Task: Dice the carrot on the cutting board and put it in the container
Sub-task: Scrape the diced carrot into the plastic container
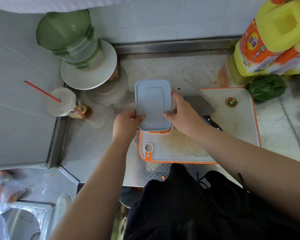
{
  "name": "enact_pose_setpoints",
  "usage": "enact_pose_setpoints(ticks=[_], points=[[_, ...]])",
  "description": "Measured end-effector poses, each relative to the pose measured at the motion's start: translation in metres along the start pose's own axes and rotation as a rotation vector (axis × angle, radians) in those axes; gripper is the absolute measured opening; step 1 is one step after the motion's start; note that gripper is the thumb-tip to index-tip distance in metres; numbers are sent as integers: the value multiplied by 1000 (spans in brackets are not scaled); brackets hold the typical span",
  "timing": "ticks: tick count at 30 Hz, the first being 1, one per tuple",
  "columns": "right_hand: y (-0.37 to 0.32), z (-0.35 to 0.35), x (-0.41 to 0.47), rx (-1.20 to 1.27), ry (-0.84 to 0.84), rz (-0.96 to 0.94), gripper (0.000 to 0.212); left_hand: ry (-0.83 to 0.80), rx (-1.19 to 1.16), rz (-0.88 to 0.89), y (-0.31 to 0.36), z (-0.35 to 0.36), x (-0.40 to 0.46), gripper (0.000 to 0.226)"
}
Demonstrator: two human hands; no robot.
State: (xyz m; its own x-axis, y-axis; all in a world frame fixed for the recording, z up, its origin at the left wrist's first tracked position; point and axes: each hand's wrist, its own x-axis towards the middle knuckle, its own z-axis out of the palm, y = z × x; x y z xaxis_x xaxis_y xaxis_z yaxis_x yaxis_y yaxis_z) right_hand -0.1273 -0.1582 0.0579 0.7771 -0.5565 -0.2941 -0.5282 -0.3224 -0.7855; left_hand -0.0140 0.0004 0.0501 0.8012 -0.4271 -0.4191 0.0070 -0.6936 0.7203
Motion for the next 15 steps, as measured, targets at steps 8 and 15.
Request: enact_pose_setpoints(ticks=[8, 15], points=[[12, 8, -13, 13, 14, 13, 67, -104, 279, 39, -11, 14, 6, 21], [17, 16, -7, 110, -89, 186, 49, -31, 194, -23, -5, 15, 5, 28]])
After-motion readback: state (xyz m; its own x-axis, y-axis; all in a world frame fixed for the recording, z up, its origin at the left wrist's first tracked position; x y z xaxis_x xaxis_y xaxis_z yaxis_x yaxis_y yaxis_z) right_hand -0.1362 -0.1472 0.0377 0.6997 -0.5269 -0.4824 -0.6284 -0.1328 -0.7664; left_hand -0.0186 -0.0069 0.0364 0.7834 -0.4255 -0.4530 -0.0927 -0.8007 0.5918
